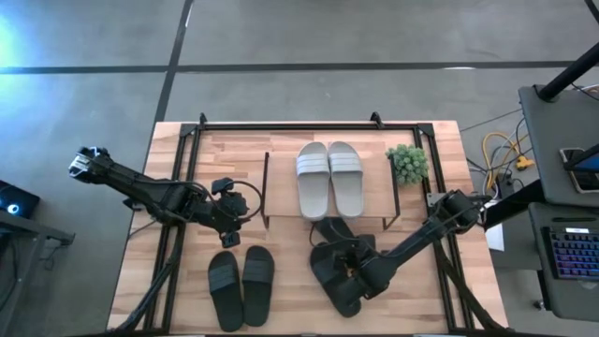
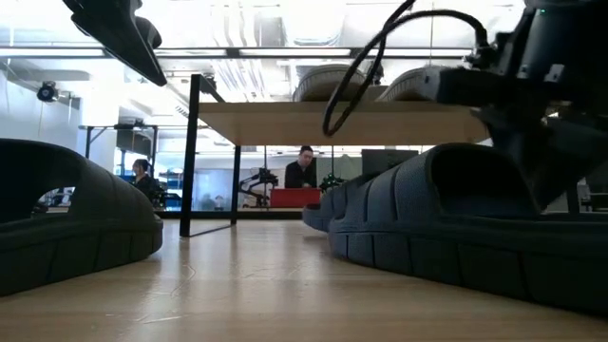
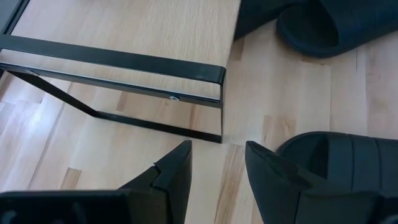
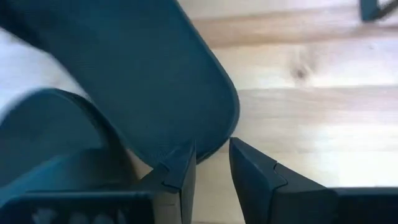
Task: Pick and place slides into the shelf
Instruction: Put the right black slide under the shelf
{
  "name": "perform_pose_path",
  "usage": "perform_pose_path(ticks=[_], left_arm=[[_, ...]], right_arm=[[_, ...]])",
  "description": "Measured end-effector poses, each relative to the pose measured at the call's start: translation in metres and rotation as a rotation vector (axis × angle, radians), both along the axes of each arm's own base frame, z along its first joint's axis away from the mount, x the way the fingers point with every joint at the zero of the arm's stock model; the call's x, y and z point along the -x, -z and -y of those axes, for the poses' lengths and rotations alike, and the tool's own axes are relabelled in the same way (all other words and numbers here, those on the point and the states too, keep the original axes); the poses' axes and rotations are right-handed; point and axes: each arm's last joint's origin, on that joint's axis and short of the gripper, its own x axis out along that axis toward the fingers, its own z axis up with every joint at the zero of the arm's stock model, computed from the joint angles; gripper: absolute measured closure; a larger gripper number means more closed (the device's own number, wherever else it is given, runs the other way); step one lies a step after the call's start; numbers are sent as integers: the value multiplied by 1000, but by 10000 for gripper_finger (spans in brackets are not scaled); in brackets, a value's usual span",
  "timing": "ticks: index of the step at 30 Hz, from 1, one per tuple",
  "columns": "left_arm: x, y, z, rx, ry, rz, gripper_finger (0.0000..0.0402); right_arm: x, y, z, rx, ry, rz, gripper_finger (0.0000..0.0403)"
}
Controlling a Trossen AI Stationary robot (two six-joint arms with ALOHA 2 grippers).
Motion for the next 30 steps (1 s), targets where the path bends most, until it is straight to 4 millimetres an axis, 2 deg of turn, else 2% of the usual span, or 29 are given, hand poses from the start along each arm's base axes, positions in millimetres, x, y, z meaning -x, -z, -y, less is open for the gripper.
perform_pose_path(ticks=[4,10,14,21,26,30], left_arm=[[0,0,0,1,-1,0,267],[1,0,0,15,-17,-1,267],[1,0,1,15,-14,-1,267],[1,0,1,16,-14,-1,267],[1,0,2,31,-1,-5,267],[2,0,2,32,4,-6,267]], right_arm=[[5,7,-7,-14,-15,-38,314],[5,8,-17,-55,-3,25,318],[-5,1,-25,-89,-6,127,318],[-17,-4,-19,-2,-13,242,318],[-18,-20,-21,66,-37,244,317],[-24,-38,-27,136,-140,274,313]])
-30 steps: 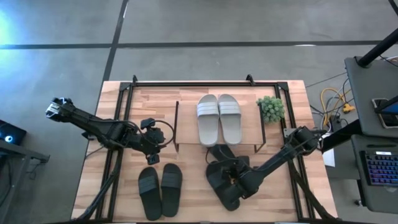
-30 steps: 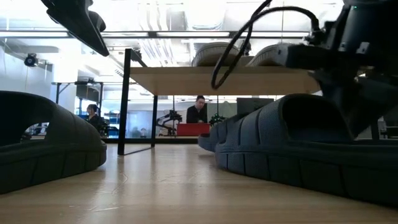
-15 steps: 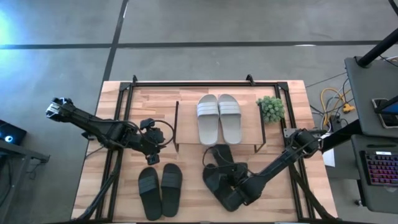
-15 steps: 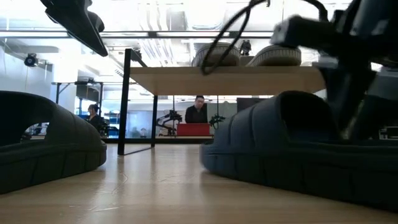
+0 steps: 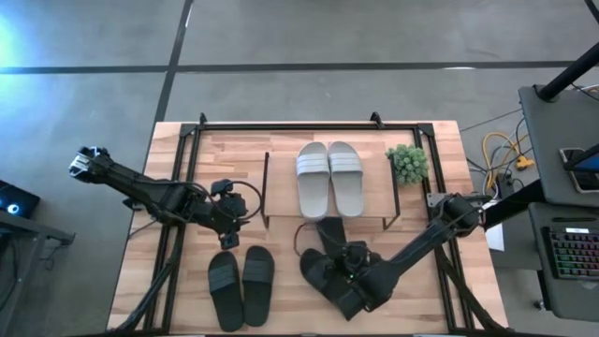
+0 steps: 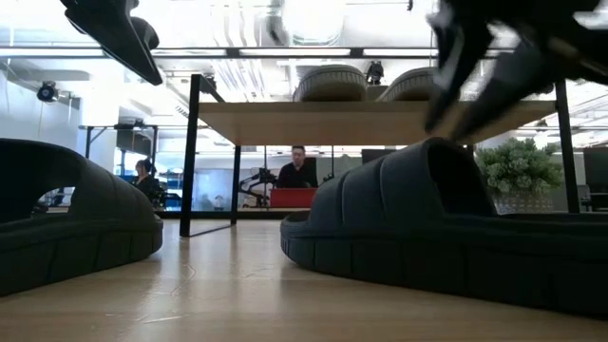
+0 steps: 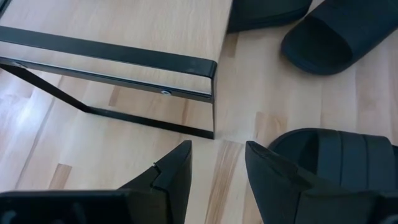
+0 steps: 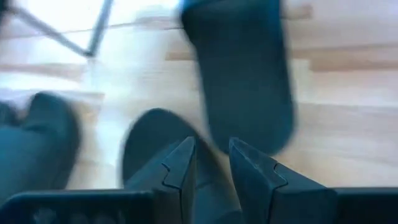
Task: Pick and place slides into the shelf
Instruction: Put the right black slide under the shelf
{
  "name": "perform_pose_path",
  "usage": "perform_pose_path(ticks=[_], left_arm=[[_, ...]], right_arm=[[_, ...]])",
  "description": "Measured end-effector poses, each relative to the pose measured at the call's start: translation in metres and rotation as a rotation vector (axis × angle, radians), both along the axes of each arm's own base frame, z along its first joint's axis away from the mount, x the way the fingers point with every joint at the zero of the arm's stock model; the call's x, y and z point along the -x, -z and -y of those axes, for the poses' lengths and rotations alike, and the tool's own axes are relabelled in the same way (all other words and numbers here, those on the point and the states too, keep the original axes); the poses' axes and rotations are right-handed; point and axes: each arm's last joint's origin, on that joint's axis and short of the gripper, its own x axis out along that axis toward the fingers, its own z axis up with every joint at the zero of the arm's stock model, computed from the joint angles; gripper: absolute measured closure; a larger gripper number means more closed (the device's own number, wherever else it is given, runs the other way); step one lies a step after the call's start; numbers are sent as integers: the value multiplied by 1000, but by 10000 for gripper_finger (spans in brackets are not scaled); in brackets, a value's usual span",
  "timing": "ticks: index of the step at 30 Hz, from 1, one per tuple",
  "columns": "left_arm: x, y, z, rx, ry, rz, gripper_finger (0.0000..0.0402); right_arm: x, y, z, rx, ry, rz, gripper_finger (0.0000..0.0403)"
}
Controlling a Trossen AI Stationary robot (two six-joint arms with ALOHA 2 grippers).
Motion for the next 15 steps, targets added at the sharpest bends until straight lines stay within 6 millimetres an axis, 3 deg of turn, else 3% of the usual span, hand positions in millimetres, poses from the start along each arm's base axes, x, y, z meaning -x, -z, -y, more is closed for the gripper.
perform_pose_path(ticks=[6,15], left_arm=[[0,0,0,-2,0,0,267],[0,0,0,-2,-2,1,267]], right_arm=[[-15,-1,6,-39,-78,-13,310],[-34,6,38,-9,-96,-70,310]])
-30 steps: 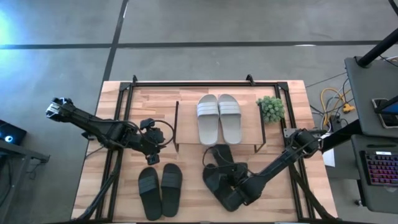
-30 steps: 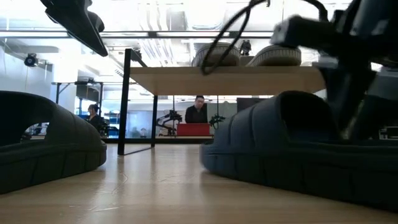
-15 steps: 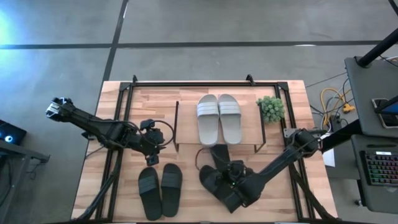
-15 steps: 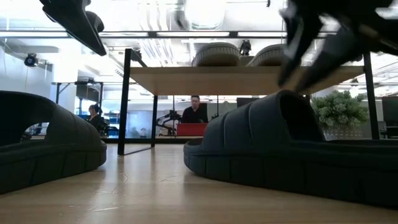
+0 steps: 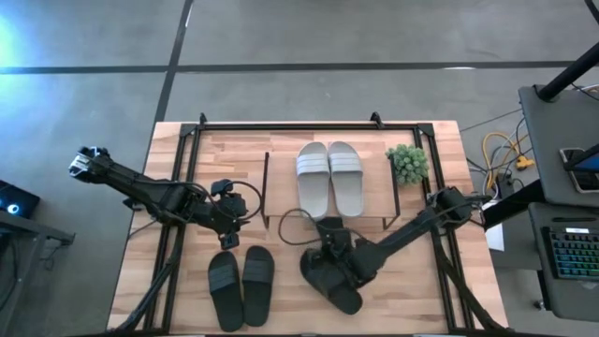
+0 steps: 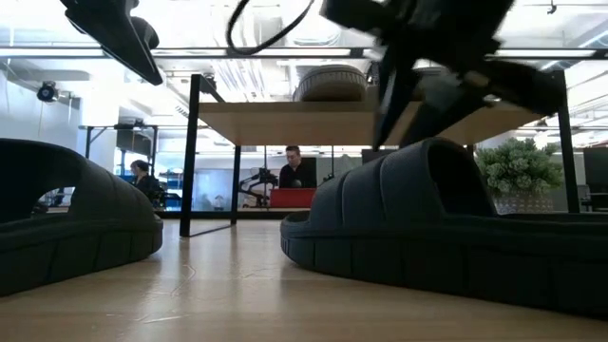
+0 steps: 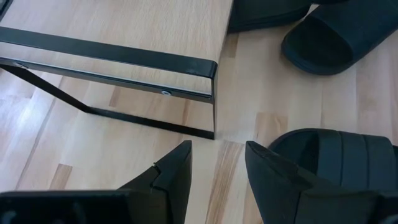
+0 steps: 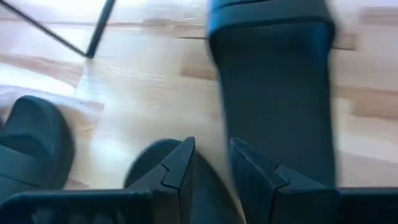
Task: Pick and place slides into the shelf
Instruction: Put the right black slide under the shelf
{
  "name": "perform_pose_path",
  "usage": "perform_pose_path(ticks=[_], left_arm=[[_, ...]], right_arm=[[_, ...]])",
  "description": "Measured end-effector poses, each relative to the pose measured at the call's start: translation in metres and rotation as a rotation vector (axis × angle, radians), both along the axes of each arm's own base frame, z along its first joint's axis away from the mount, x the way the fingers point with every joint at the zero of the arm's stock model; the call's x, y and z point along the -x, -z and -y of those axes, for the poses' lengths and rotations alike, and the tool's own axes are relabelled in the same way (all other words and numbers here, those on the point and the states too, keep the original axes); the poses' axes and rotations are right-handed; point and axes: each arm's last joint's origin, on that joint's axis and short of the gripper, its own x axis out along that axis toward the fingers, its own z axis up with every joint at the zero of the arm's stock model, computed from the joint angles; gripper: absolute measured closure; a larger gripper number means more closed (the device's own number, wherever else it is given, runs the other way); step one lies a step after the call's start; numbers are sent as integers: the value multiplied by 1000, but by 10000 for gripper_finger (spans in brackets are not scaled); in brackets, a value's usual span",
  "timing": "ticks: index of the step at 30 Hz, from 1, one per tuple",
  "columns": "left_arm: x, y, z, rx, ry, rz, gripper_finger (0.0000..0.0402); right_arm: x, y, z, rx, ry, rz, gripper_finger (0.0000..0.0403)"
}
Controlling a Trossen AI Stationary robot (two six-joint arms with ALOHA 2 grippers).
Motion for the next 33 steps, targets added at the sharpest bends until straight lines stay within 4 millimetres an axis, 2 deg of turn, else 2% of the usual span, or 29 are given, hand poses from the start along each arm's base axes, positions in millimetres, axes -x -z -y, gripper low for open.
perform_pose_path(ticks=[5,9,14,19,23,33], left_arm=[[0,0,0,0,-1,0,267],[0,0,0,15,-20,3,267],[0,0,0,16,-21,4,267],[0,0,0,17,-22,3,267],[0,0,0,17,-22,4,267],[0,0,0,17,-22,4,267]], right_arm=[[-15,-3,4,-7,-84,41,310],[-16,-6,4,-3,-116,22,307],[-15,-5,1,-93,-177,-45,270],[0,-2,3,-122,-55,-142,227],[7,5,4,-179,-11,-211,209],[5,16,6,-195,-34,-187,217]])
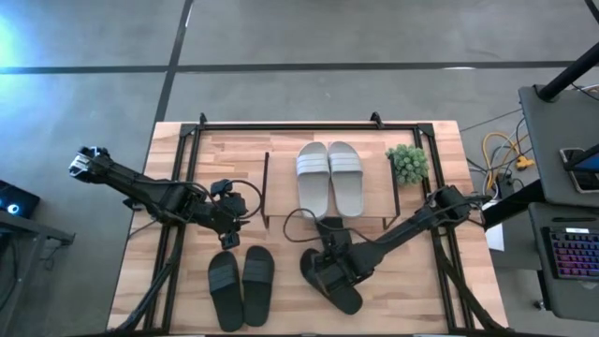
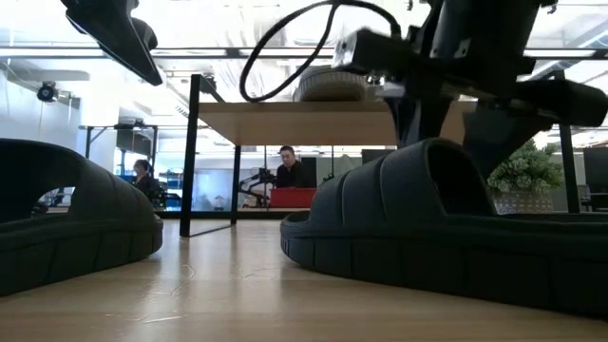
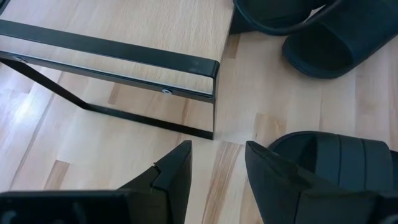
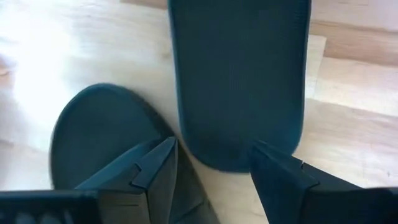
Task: Pick and place slides into the shelf
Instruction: Put the right black slide under the shelf
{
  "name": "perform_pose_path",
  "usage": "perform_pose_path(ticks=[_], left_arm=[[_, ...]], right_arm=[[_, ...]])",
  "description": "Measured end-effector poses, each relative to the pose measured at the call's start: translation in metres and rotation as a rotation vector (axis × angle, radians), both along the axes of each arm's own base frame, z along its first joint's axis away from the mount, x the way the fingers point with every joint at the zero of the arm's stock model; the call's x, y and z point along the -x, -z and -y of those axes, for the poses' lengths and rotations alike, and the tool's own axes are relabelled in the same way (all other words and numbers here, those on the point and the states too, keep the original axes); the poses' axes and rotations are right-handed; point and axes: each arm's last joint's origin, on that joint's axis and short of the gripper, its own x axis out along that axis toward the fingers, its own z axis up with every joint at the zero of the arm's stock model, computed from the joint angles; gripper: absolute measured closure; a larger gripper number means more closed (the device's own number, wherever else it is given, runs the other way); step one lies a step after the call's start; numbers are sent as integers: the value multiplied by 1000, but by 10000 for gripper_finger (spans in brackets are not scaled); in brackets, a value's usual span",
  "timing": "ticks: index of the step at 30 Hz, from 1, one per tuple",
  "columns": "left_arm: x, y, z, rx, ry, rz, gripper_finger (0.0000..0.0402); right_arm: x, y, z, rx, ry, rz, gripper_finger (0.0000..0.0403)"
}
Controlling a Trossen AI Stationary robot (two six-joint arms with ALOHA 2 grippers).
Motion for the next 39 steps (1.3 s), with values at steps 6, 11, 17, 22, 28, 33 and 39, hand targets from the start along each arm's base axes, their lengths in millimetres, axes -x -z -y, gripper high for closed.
perform_pose_path(ticks=[6,11,17,22,28,33,39], left_arm=[[0,0,0,14,-18,3,267],[0,0,0,15,-17,3,267],[0,0,0,15,-17,3,267],[0,0,0,14,-17,3,267],[0,0,0,14,-18,3,267],[0,0,0,14,-17,3,267],[0,0,0,17,-15,1,267]], right_arm=[[8,13,2,-1,68,-14,247],[14,20,4,-20,78,-49,277],[23,22,-5,-27,197,-19,311],[30,22,-19,-37,220,1,333],[22,17,-31,-103,176,77,321],[11,6,-31,-45,183,202,297],[12,6,-22,19,196,172,278]])
